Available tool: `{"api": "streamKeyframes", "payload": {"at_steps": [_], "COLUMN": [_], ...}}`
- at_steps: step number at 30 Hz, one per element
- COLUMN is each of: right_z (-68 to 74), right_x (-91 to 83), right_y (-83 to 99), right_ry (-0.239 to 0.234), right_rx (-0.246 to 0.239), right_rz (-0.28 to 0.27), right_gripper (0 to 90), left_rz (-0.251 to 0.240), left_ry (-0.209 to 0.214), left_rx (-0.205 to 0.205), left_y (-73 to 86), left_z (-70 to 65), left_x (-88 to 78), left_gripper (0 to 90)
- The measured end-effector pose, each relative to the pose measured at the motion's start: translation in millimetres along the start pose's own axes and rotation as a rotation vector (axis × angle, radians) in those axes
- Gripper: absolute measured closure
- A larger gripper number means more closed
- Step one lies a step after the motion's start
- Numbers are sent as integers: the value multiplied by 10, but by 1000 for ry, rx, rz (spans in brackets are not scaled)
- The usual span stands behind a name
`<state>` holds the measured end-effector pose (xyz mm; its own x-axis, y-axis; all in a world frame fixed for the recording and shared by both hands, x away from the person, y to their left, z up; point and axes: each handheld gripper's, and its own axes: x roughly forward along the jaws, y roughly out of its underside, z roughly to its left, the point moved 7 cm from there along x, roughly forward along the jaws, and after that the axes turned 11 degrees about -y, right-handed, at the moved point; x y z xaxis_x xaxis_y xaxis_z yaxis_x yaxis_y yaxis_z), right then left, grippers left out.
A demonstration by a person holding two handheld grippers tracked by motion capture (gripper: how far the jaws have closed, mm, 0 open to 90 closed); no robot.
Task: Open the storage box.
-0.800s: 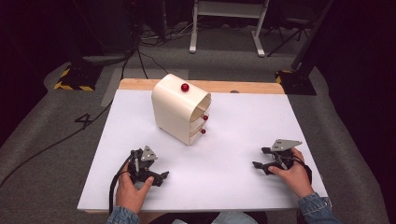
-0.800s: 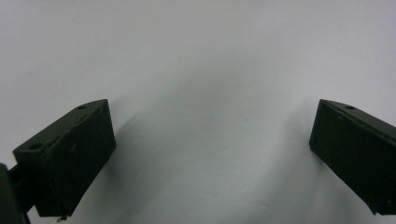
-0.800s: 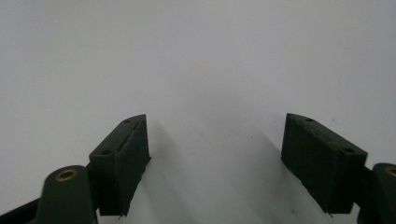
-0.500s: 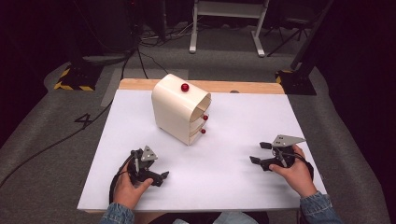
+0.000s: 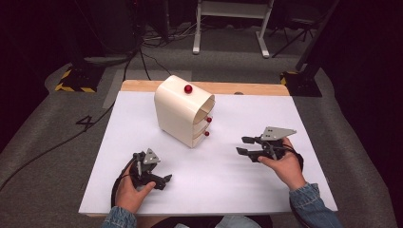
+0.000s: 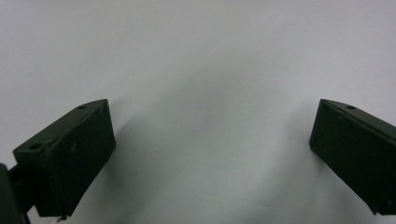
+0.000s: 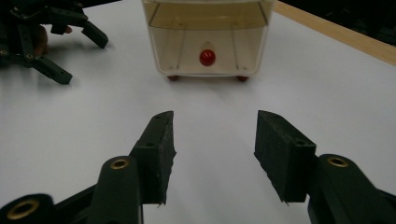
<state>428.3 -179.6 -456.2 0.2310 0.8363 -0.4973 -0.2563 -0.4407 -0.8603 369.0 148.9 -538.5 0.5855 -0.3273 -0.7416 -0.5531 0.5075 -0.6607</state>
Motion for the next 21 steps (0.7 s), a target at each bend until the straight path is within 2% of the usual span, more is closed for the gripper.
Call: {"api": "streamKeyframes", "payload": {"at_steps": [1,3,4,5,6,9,11,14,21], "right_z": [0,-7,-7,-28,-28,-105,-120,-162,-223], "right_x": [0,162,162,261,261,452,501,710,951], "right_y": [0,-74,-74,-126,-126,-192,-202,-217,-250], "right_ry": [0,9,9,-2,-2,-19,-22,-55,-38], "right_rx": [0,-31,-31,-19,-19,28,37,30,13], "right_rz": [0,35,35,37,37,35,37,51,52], "right_gripper": [480,479,479,480,480,492,502,550,618], "left_rz": [0,0,0,0,0,0,0,0,0], "left_ry": [0,0,0,0,0,-1,0,0,0], "left_rx": [0,0,0,1,1,2,0,0,0], "left_y": [0,0,0,0,0,0,0,0,0], "left_z": [0,0,0,0,0,1,0,0,0], "left_x": [0,0,0,0,0,0,0,0,0], "left_gripper": [3,3,3,3,3,3,3,3,3]}}
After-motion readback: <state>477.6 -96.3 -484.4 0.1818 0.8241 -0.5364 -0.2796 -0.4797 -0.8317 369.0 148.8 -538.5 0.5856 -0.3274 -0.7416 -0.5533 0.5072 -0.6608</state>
